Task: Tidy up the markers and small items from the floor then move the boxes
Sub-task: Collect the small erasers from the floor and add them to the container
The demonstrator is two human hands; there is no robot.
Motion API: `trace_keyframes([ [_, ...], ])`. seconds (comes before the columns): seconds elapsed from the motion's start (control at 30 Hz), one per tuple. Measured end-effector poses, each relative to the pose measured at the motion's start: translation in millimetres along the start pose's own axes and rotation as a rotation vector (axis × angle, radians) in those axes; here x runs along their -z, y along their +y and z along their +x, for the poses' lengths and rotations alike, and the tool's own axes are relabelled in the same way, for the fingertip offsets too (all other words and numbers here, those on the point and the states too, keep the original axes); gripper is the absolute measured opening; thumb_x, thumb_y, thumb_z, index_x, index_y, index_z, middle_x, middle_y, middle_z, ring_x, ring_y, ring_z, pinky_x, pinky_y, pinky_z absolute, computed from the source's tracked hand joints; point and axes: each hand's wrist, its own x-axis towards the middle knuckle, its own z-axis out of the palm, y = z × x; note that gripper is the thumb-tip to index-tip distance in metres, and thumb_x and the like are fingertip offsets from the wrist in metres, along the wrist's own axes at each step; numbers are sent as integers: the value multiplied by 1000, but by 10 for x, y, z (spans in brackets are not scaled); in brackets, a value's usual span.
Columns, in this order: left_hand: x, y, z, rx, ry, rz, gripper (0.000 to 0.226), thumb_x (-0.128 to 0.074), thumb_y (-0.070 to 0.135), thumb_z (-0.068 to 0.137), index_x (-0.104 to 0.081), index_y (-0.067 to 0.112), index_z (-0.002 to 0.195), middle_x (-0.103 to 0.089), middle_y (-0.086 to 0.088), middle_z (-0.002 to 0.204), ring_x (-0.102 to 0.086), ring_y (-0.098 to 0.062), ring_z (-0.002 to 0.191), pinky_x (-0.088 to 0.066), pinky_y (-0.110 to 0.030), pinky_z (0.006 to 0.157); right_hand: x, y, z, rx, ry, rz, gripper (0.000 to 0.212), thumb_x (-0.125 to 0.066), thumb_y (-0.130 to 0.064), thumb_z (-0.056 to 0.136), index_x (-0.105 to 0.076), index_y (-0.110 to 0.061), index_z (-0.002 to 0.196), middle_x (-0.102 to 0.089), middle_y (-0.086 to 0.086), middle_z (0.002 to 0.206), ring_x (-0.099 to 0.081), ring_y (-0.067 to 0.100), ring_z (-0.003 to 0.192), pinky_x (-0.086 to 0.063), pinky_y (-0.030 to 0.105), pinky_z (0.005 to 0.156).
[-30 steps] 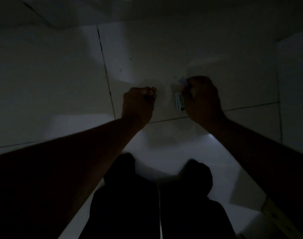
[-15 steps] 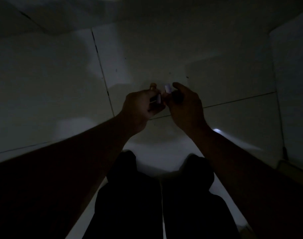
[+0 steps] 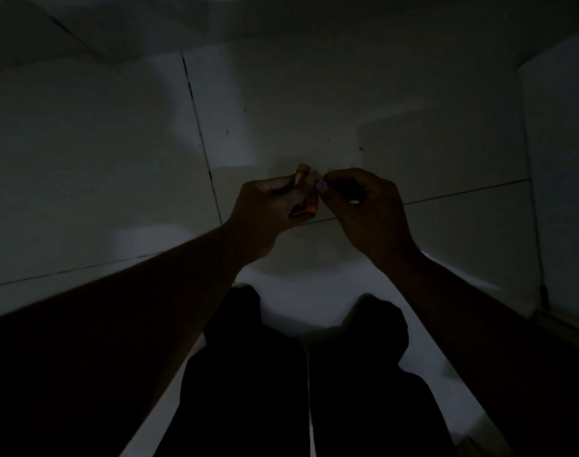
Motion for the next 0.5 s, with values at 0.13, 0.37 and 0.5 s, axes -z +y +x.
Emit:
trace_keyframes([
  [0.13, -8, -5, 1, 24, 44, -39, 23, -68, 20, 85, -71, 9, 105, -72, -9, 99, -70, -16, 87, -56, -24, 69, -28, -11, -11, -83, 30, 100, 7, -76, -33, 80, -68, -32, 79, -70, -18, 79, -67, -5, 79, -51, 11, 71],
  [0.37, 6, 11, 24, 21, -15, -60, 11, -66, 18, 87, -76, 22, 83, -72, 2, 85, -68, -12, 84, -55, -23, 73, -47, 19, 0, -160, 3, 101, 17, -65, -24, 90, -73, -18, 104, -73, -1, 95, -65, 3, 85, -47, 8, 72],
  [0.5, 16, 29, 6, 39, -22, -46, 26, -64, 13, 88, -68, 6, 112, -70, -10, 108, -70, -16, 90, -58, -26, 72, -37, -2, 22, -163, -59, -13, 19, -59, -19, 93, -72, -12, 107, -70, 9, 93, -63, 16, 84, -45, 21, 71],
])
